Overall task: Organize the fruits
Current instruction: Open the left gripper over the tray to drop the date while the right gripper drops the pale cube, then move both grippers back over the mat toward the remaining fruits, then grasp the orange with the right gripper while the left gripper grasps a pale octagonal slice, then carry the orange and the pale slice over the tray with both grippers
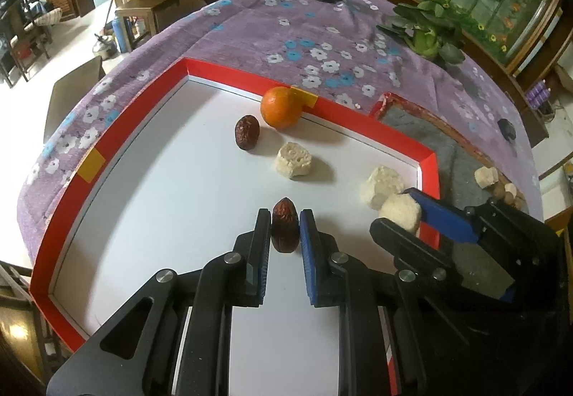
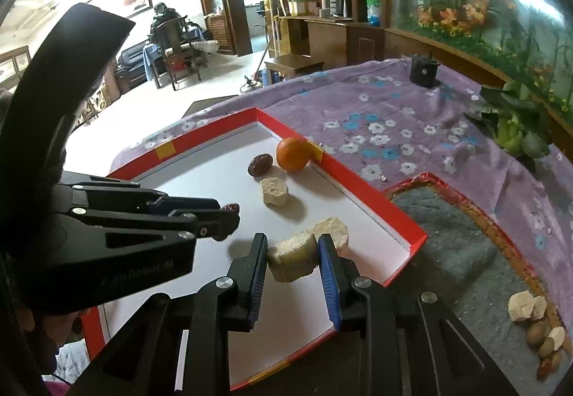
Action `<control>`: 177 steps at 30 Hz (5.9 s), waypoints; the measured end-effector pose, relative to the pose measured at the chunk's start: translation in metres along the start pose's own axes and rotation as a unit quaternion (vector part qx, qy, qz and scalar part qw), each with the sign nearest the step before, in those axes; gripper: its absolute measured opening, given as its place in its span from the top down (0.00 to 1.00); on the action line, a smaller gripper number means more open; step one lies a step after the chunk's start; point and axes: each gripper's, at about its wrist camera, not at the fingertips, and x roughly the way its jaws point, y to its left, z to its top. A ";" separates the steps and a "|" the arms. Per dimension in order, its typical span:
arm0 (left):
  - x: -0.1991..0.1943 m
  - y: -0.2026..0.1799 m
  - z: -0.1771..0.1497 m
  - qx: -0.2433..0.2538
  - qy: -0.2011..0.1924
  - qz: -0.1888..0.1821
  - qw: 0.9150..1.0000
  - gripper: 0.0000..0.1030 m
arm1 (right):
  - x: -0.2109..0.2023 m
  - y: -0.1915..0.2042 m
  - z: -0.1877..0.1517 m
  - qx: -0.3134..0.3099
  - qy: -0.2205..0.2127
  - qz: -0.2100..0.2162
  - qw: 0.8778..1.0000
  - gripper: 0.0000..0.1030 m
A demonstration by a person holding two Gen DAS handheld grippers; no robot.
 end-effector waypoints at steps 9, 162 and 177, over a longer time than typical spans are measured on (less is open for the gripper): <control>0.006 -0.002 -0.005 -0.005 -0.002 0.012 1.000 0.50 | 0.005 -0.010 -0.013 0.044 -0.004 0.007 0.999 0.68; -0.039 -0.010 -0.034 0.052 -0.084 0.055 0.994 0.73 | -0.058 -0.001 -0.032 0.021 -0.016 -0.124 0.992 0.68; -0.019 0.008 -0.032 0.030 -0.054 0.059 0.996 0.73 | -0.032 0.018 -0.023 0.024 0.003 -0.024 0.999 0.68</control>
